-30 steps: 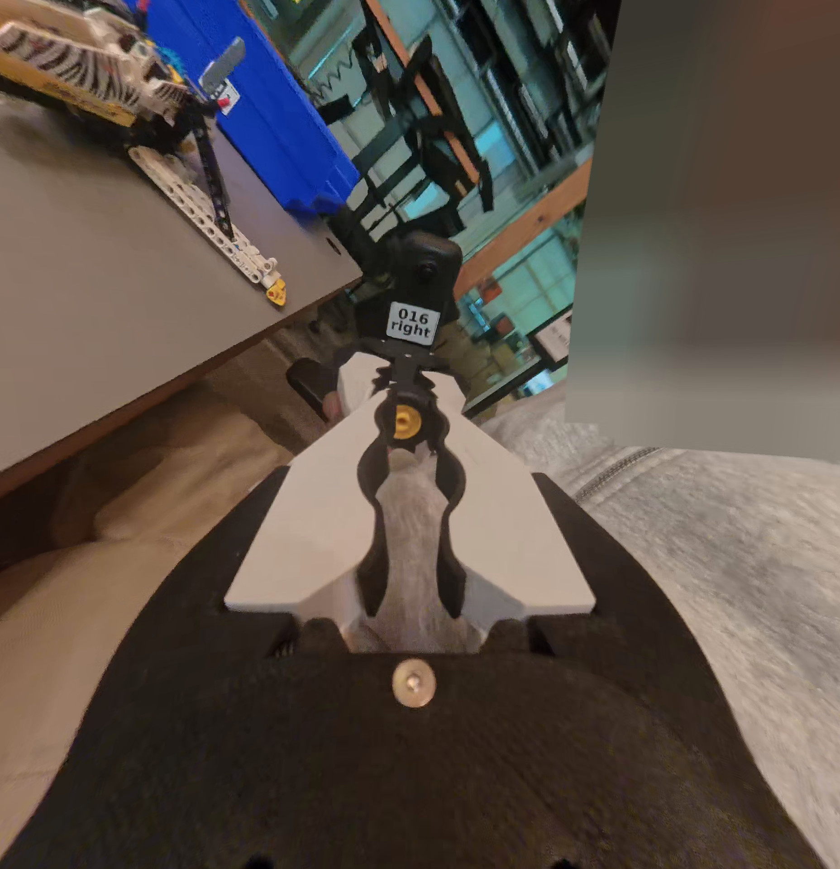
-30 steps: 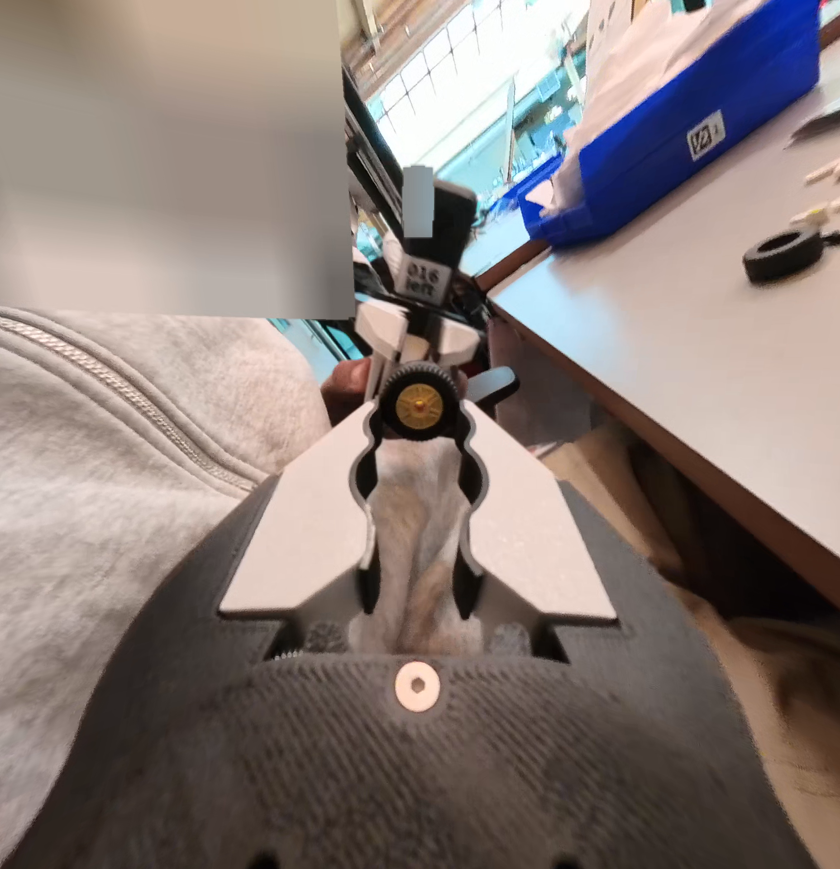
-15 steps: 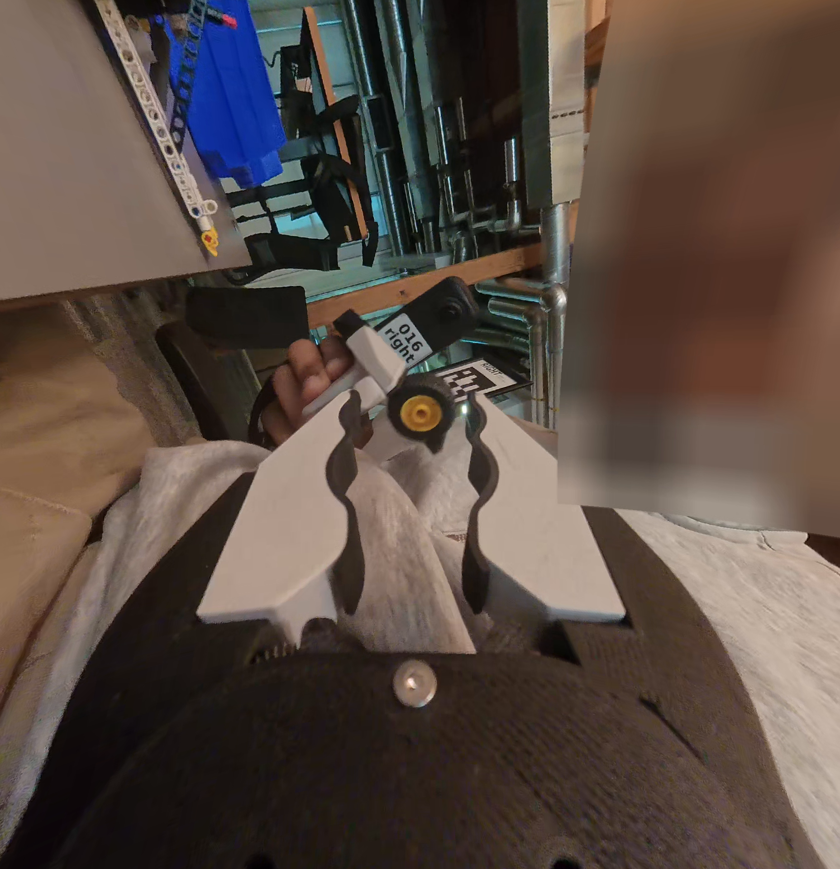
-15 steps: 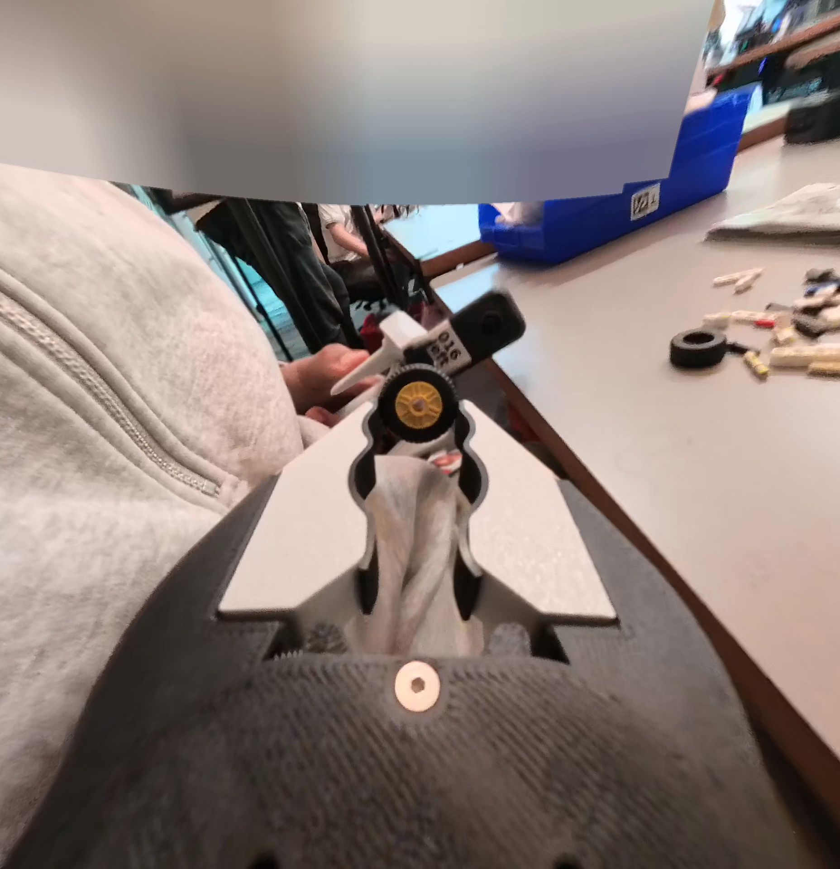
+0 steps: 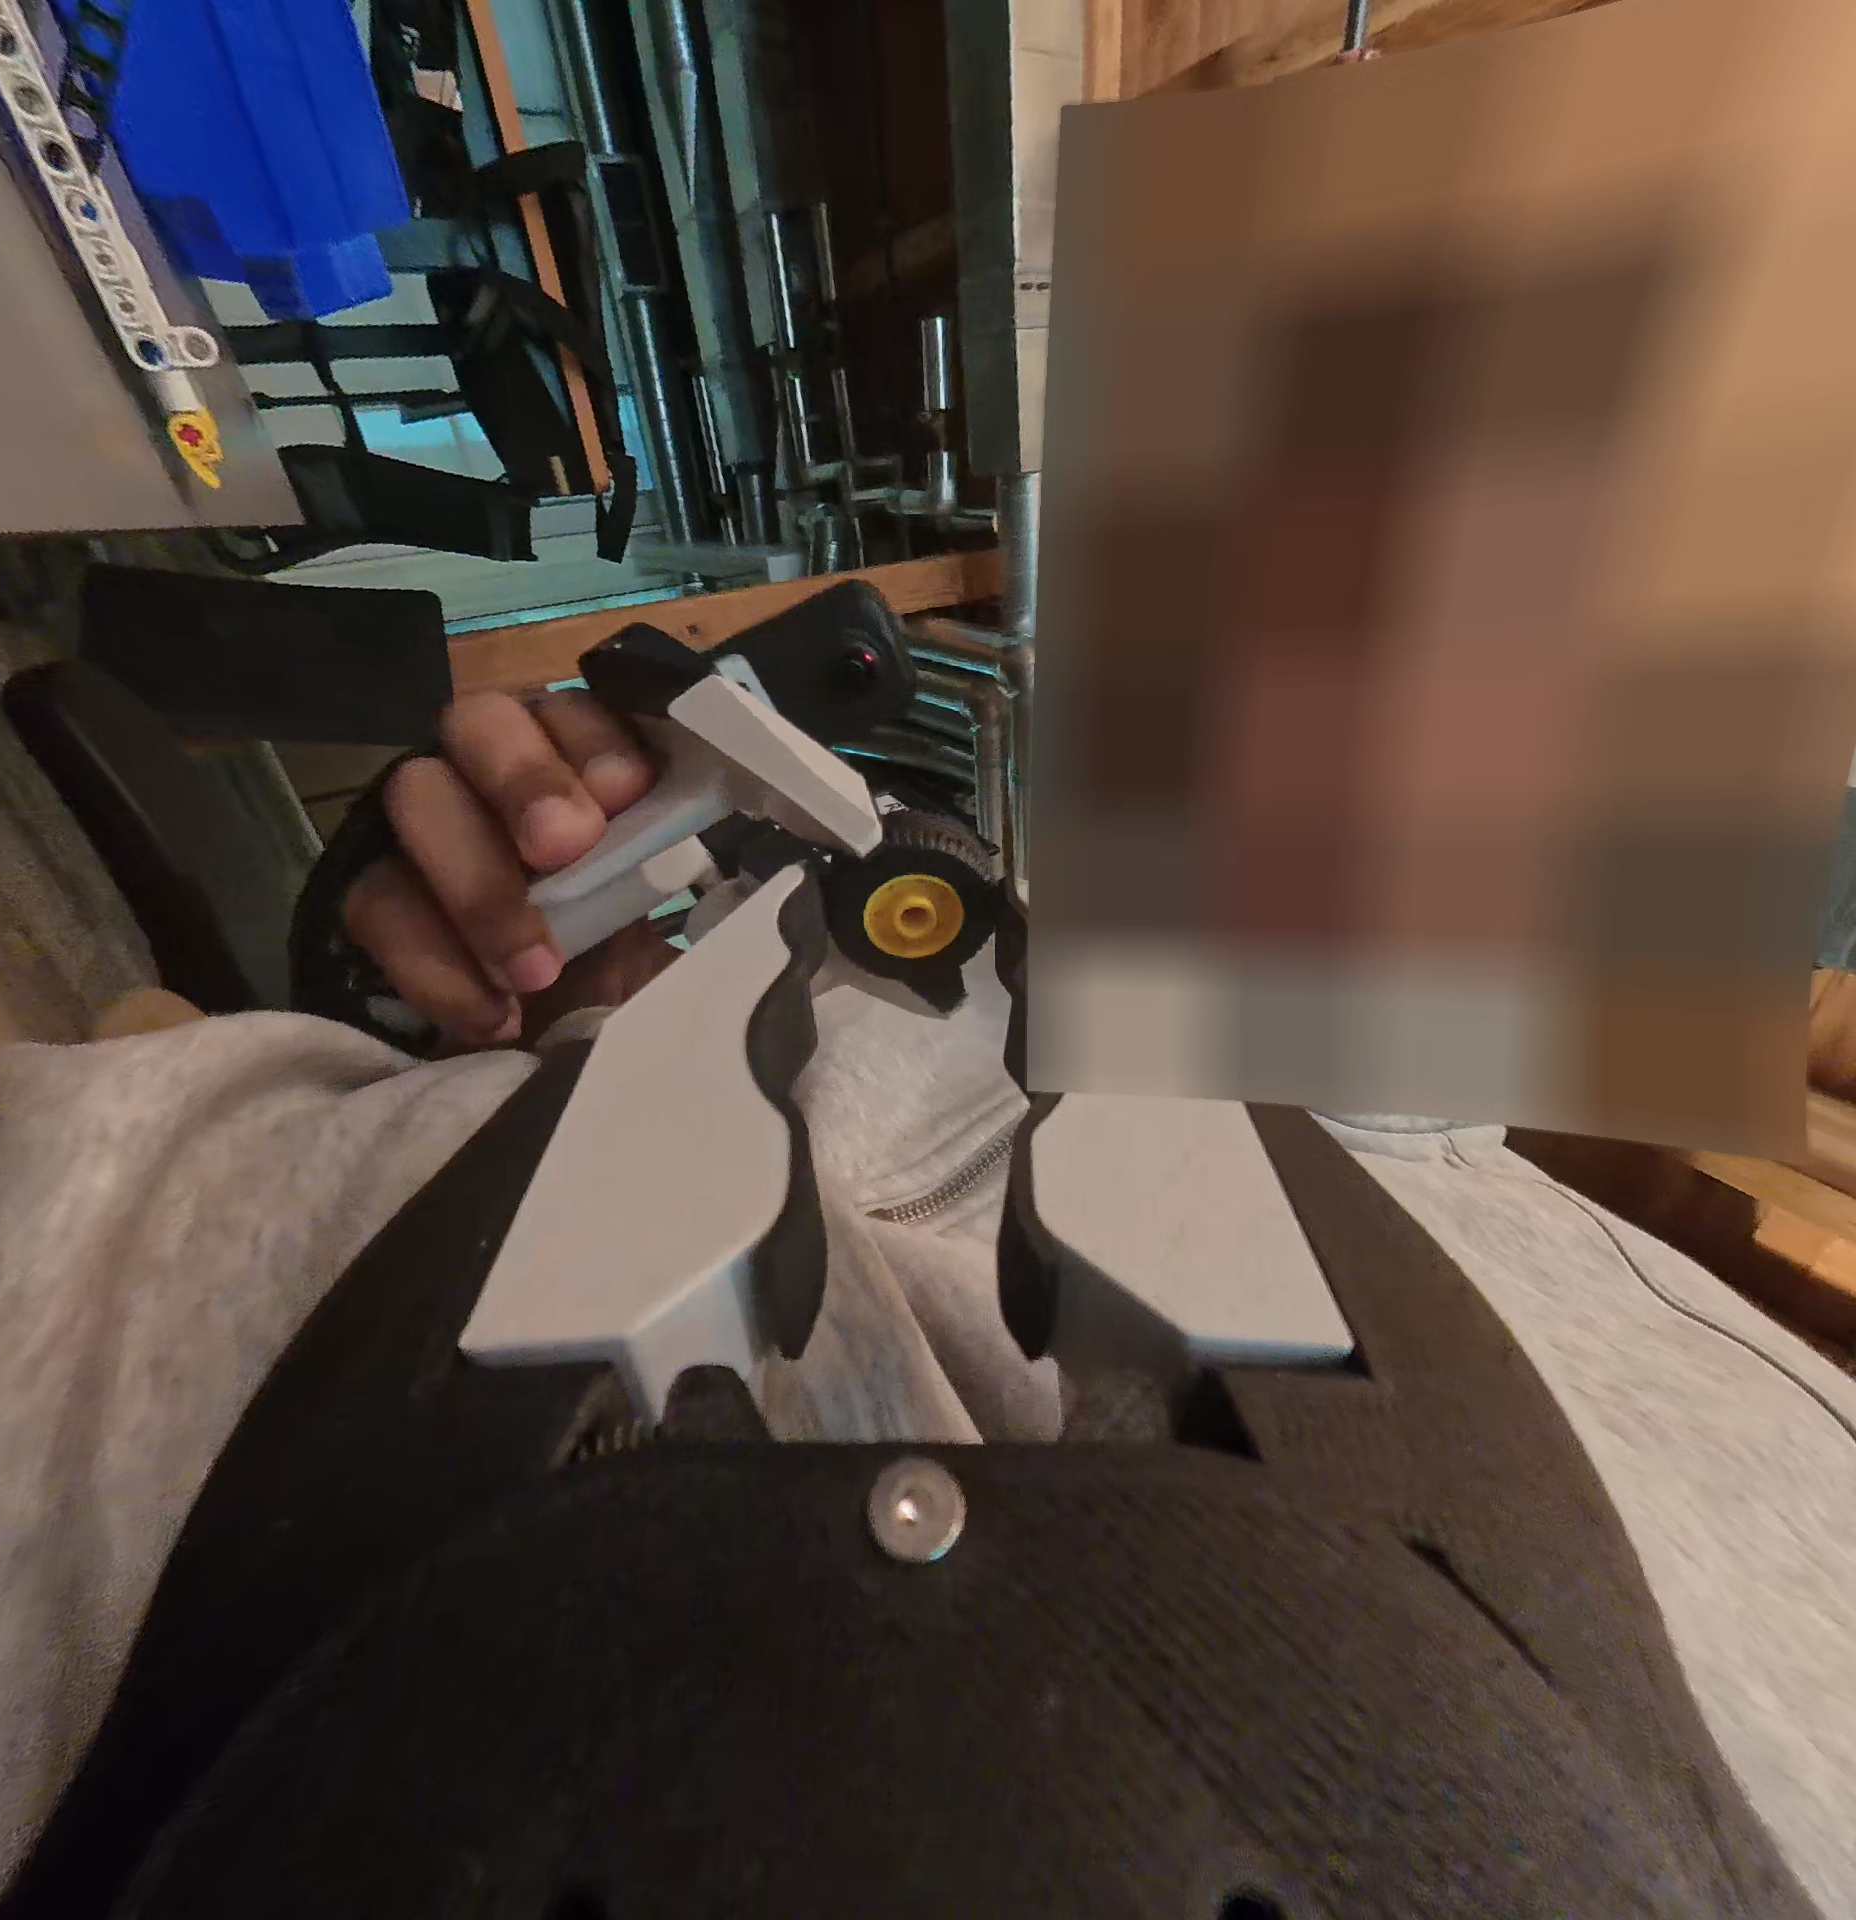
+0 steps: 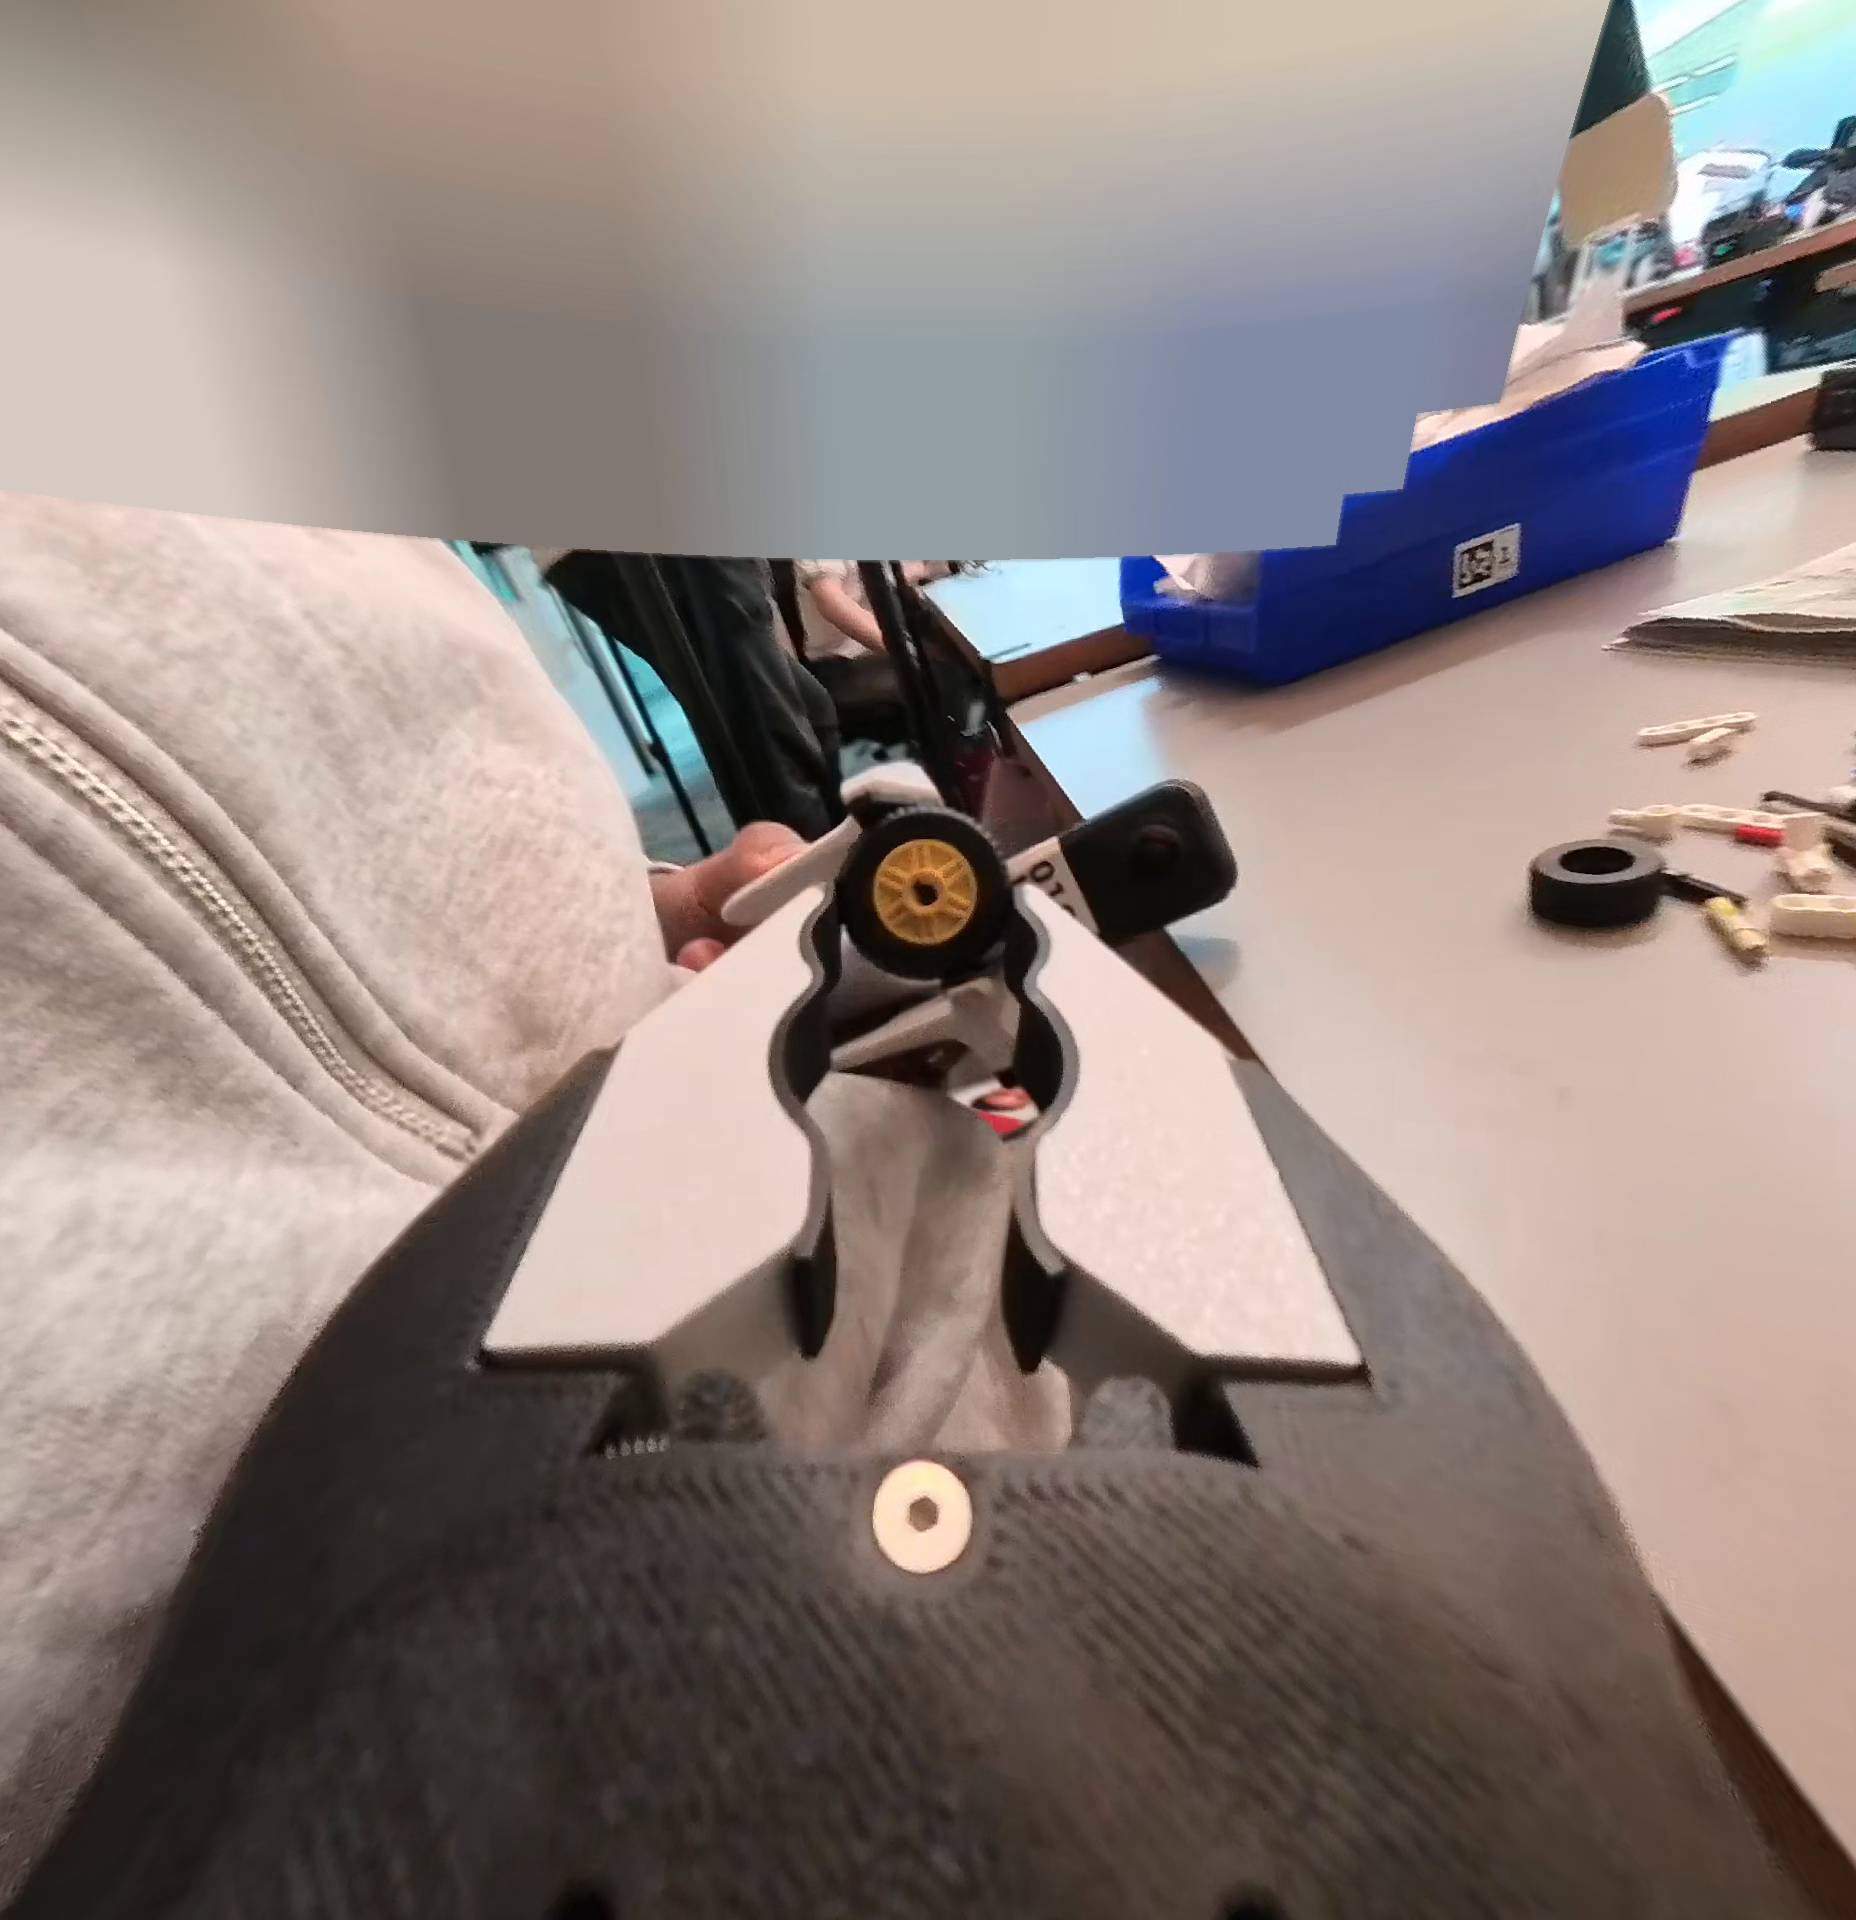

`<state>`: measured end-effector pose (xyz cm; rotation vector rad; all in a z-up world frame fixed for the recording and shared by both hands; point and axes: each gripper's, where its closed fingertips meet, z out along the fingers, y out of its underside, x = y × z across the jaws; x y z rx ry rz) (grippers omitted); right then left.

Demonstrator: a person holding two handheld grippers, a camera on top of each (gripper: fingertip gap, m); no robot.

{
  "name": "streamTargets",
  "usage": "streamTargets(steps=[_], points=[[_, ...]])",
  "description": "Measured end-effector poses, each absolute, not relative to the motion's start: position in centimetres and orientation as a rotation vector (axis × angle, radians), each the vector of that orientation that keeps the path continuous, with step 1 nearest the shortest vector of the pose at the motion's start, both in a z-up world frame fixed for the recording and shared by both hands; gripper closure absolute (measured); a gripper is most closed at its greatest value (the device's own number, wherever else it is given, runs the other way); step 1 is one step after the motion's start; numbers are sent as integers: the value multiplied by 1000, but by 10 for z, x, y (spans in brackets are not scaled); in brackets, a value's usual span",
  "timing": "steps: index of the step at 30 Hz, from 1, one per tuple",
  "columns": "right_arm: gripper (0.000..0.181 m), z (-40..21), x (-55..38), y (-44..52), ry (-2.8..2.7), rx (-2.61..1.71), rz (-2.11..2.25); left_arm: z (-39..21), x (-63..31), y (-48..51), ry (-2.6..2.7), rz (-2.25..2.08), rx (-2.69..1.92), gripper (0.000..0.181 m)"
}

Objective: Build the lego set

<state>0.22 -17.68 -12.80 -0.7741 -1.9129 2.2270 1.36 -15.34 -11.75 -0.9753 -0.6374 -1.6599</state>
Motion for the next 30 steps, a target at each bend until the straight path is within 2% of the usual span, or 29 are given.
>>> streamTargets(steps=[1, 5, 8, 22, 23, 24, 25, 28, 30], points=[[153, -127, 3, -176, -1897, -777, 2276, -117, 14, -153, -635, -1662, -974, 151], [152, -117, 8, -165, -1749, -720, 2485, -114, 17, -152, -621, -1673, -984, 151], [145, -106, 12, -151, -1604, -623, 2563, -114, 17, -152, -633, -1722, -944, 151], [155, -109, 16, -156, -1635, -467, 2296, -113, 28, -142, -637, -1804, -943, 150], [159, -106, 16, -155, -1618, -460, 2287, -114, 28, -141, -645, -1800, -951, 150], [178, -101, 18, -154, -1585, -440, 2302, -117, 30, -140, -657, -1793, -977, 151], [181, -98, 21, -154, -1577, -414, 2316, -116, 31, -140, -644, -1793, -970, 151], [180, -95, 23, -157, -1614, -381, 2281, -111, 32, -143, -610, -1738, -985, 151], [163, -95, 20, -153, -1579, -399, 2215, -107, 32, -144, -591, -1723, -1000, 150]])
